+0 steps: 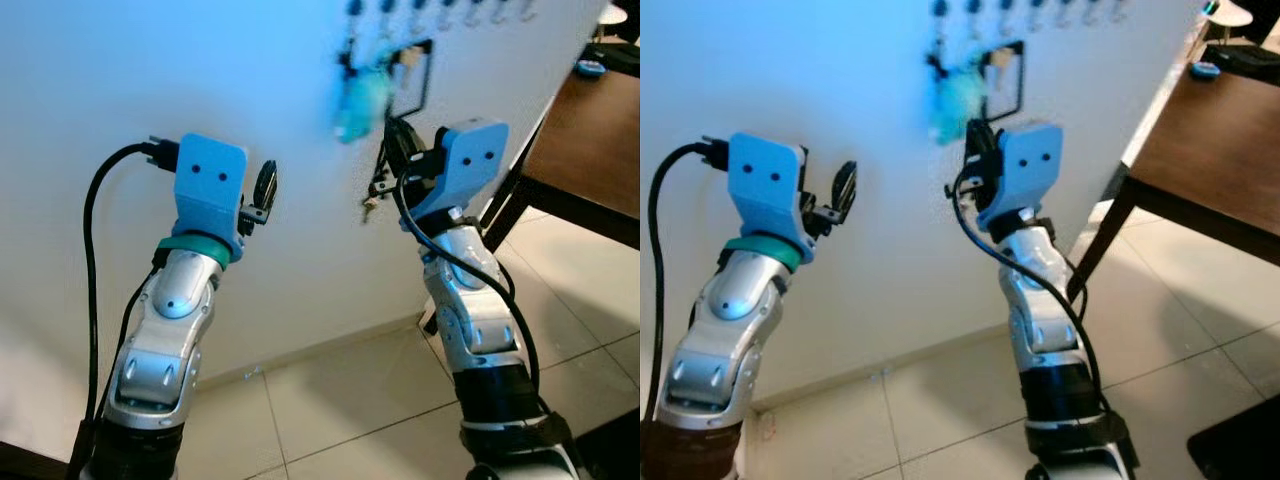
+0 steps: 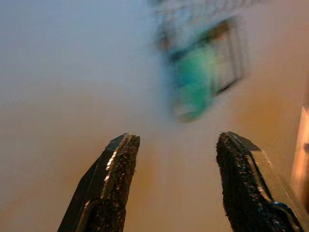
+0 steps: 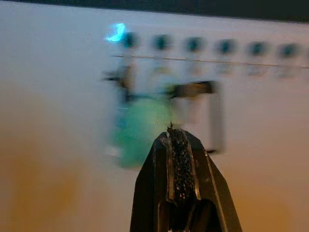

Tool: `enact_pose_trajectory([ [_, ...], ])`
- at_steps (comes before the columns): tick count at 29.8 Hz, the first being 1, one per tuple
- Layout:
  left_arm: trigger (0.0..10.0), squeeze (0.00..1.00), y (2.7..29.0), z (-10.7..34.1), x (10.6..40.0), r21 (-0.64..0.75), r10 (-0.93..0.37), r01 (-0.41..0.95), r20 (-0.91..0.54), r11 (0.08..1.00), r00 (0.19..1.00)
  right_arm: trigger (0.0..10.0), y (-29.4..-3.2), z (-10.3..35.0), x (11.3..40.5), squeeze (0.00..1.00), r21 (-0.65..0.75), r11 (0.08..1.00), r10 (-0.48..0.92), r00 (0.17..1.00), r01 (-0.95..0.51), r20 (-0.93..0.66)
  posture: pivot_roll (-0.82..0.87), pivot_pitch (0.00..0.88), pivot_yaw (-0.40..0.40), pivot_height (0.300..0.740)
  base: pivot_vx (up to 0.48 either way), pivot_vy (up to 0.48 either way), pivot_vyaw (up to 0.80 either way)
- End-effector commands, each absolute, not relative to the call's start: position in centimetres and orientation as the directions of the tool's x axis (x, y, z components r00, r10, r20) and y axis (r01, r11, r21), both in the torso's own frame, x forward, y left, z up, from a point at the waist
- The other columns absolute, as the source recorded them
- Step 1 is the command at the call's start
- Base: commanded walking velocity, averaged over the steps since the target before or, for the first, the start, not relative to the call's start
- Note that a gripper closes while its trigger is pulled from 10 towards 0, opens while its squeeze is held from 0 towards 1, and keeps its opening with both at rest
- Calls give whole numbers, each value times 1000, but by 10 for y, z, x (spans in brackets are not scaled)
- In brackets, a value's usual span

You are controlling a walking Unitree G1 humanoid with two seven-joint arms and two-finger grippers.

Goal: Hang keys on a hook

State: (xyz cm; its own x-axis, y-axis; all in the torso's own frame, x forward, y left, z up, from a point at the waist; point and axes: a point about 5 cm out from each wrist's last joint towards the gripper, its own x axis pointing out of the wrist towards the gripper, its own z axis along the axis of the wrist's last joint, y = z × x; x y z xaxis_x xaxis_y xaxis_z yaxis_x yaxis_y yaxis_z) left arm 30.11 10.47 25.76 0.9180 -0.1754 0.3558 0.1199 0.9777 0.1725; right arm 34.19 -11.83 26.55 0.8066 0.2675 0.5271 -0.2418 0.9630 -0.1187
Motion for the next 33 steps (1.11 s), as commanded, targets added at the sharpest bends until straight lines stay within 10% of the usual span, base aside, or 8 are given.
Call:
enact_pose_trajectory([
  [1, 10000, 0, 112, 256, 302, 176, -147, 90, 347, 980, 926, 10000, -114, 266, 341, 0, -115, 958, 282, 800, -262, 529, -44, 64, 75, 740, 0, -244, 0],
  [33, 10000, 0, 110, 253, 304, 183, -141, 83, 329, 980, 934, 10000, -110, 269, 341, 0, -137, 953, 301, 792, -270, 532, -43, 51, 74, 740, 0, -8, 555],
])
